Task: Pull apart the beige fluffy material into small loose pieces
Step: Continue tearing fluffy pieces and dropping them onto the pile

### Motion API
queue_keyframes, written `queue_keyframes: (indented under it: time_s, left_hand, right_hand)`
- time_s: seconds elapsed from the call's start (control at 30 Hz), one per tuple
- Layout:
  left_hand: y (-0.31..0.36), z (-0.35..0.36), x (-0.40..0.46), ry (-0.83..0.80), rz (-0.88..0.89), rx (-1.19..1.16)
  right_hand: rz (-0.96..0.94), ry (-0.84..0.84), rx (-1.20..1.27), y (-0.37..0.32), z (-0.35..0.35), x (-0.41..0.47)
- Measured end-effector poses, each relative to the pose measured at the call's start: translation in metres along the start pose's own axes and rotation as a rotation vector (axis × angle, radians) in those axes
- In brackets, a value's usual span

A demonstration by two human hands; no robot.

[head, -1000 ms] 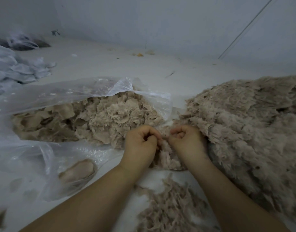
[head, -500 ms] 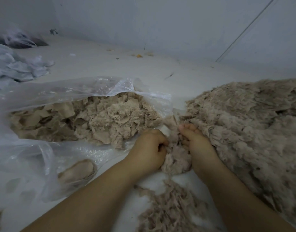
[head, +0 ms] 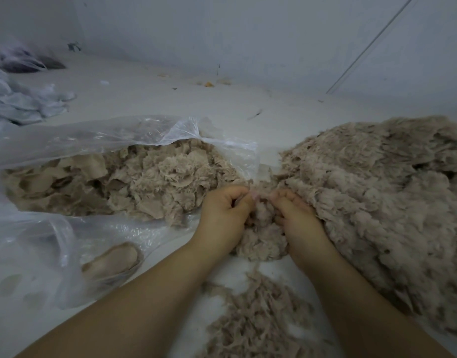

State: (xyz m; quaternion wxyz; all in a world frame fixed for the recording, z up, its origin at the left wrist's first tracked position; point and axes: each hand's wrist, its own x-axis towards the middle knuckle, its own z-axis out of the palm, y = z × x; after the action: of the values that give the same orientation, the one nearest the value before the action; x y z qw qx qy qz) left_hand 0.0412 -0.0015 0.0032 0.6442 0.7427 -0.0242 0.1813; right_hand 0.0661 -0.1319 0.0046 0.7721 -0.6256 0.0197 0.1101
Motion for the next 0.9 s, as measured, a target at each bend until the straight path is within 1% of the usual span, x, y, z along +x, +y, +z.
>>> queue_keyframes:
  time_s: [0.13,0.23,0.33,0.43,0.5,0.57,0.63,0.73,0.8,0.9]
  left_hand:
    - [0.001,-0.009,-0.001,0.079,-0.154,-0.156]
    - [0.003,-0.012,-0.001,0.149,-0.222,-0.267]
    - [0.006,-0.013,-0.001,0.143,-0.219,-0.314]
    - [0.010,-0.014,-0.001,0.111,-0.151,-0.380]
    - [0.010,-0.015,-0.001,0.077,-0.118,-0.386]
    - [0.010,-0.015,-0.001,0.061,-0.091,-0.346]
    - [0.009,-0.014,-0.002,0.100,-0.047,-0.235]
    - [0.009,-0.014,-0.002,0.208,0.024,-0.134]
    - [0.010,-0.016,-0.001,0.266,0.082,-0.092]
    - [0.010,-0.018,-0.002,0.283,0.209,0.032]
  right_hand:
    - [0.017,0.095,-0.053,0.002,0.000,0.007]
    - [-0.020,0.114,-0.152,0.005,-0.002,0.010]
    - [-0.081,0.097,-0.234,0.009,-0.002,0.011]
    - [-0.151,0.099,-0.328,0.009,-0.002,0.010]
    - [-0.142,0.078,-0.299,0.008,0.000,0.009]
    - [-0.113,0.059,-0.230,0.008,-0.001,0.008]
    - [-0.141,0.044,-0.175,0.008,-0.003,0.006]
    - [-0.258,-0.016,-0.221,0.007,-0.001,0.001]
    - [-0.289,-0.024,-0.269,0.008,0.001,0.001]
    - [-0.309,-0.019,-0.306,0.008,0.003,0.002]
